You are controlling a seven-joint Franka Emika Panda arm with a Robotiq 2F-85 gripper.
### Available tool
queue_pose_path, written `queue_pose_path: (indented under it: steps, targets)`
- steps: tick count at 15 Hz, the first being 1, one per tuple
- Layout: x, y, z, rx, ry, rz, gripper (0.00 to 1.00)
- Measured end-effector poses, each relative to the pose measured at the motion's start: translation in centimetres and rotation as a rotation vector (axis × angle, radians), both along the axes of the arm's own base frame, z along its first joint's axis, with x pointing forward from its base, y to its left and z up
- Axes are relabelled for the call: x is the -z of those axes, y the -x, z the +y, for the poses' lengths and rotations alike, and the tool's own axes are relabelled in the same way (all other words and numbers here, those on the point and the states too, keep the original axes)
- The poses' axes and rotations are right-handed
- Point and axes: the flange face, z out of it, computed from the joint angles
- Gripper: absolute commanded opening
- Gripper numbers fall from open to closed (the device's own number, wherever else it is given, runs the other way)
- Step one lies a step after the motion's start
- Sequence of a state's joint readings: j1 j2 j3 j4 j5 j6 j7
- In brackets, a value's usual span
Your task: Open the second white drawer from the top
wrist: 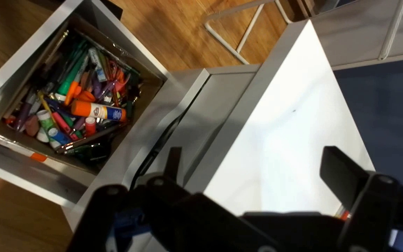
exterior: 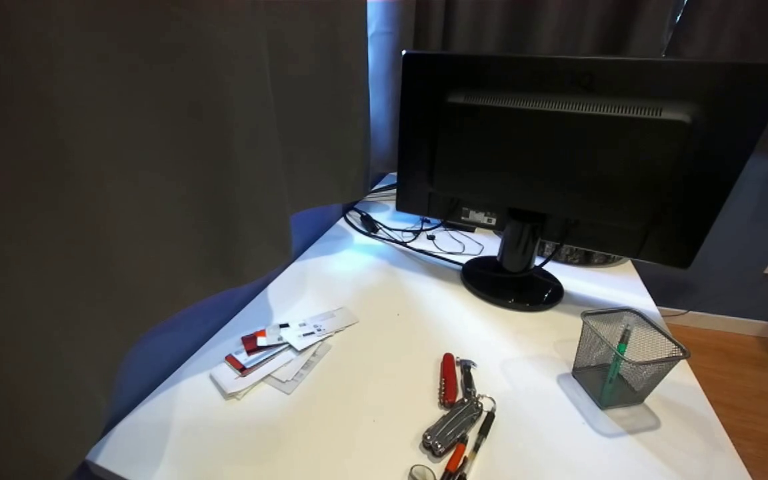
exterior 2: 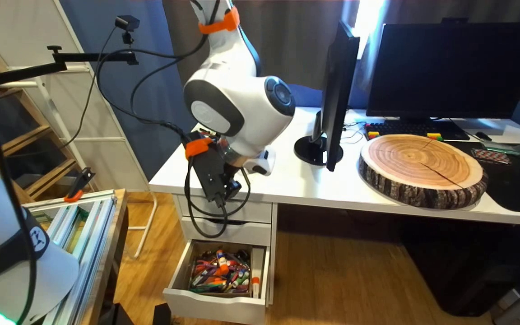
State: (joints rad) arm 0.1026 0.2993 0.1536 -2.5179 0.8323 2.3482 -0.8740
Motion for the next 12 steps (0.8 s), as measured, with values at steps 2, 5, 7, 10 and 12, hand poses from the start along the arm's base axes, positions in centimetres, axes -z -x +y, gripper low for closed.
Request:
queue_pose_path:
  steps: [2, 5, 7, 10, 12]
  targets:
    - [2.0, 0.7, -0.3, 0.004, 0.001, 0.034, 1.00]
    - [2.0, 0.5, -0.3, 0.004, 0.000, 0.031, 1.00]
    - [1.7, 0.3, -0.3, 0.004, -0.001, 0.026, 1.00]
    - [1.8, 0.4, -0.3, 0.004, -0.001, 0.026, 1.00]
    - [2.2, 0.5, -0.3, 0.006, -0.001, 0.035, 1.00]
